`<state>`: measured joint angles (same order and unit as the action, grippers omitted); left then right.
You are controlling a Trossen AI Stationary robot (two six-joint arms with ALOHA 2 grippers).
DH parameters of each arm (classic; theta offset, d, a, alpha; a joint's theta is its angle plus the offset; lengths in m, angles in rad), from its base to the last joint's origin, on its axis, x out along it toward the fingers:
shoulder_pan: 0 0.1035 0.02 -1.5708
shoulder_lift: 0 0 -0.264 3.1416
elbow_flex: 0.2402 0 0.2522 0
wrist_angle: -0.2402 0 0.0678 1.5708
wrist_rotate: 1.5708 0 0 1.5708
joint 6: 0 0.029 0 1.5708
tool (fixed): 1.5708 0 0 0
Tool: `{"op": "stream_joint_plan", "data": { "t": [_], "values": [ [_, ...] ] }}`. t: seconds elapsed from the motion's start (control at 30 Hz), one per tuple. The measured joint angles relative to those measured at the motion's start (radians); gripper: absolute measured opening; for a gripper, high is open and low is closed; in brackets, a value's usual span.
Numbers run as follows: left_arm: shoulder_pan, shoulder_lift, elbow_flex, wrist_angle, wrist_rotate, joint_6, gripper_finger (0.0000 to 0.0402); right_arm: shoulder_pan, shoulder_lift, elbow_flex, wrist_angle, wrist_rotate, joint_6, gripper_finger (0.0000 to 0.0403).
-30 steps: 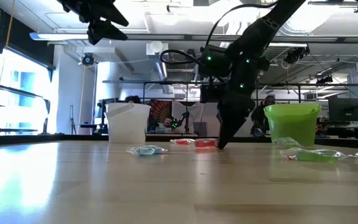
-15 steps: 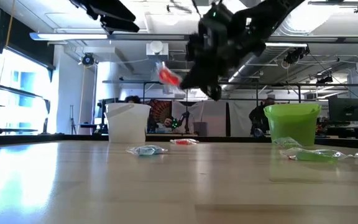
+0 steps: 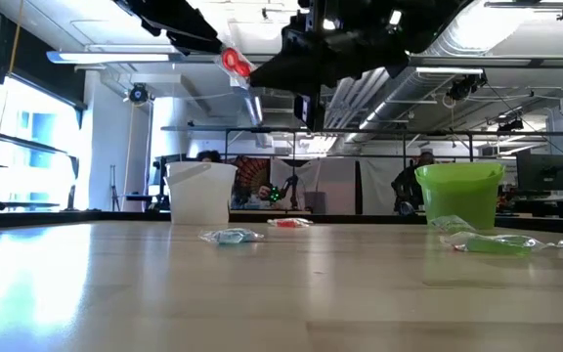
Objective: Sort candy by brand, put in halloween buckets
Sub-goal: Put the red gummy into the white bucket
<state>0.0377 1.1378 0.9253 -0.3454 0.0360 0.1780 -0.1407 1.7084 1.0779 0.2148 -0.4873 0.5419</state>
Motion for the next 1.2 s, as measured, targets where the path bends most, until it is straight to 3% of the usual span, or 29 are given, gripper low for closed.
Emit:
{"op": "stream_joint_plan", "data": {
  "t": [0.3,0.7,0.77,0.9,1.2],
  "values": [
    [-0.002,0.007,0.0,0.006,0.041,0.009,0.0176,0.026,0.0,0.0,0.049,-0.016,0.019,0.0],
    [-0.015,0.01,0.0,0.003,0.1,0.001,0.0015,0.026,0.0,0.0,0.061,-0.012,0.029,0.0001],
    [-0.012,0.01,0.0,0.002,0.104,-0.013,0.0005,0.027,0.0,0.0,0.061,0.008,0.043,0.0006],
    [0.002,0.01,0.0,-0.001,0.105,-0.06,0.0001,0.026,0.0,0.0,0.057,0.026,0.044,0.004],
    [0.098,-0.012,0.0,-0.012,0.042,-0.144,0.0,0.017,0.0,0.001,-0.024,0.091,0.036,0.0164]
  ]
}}
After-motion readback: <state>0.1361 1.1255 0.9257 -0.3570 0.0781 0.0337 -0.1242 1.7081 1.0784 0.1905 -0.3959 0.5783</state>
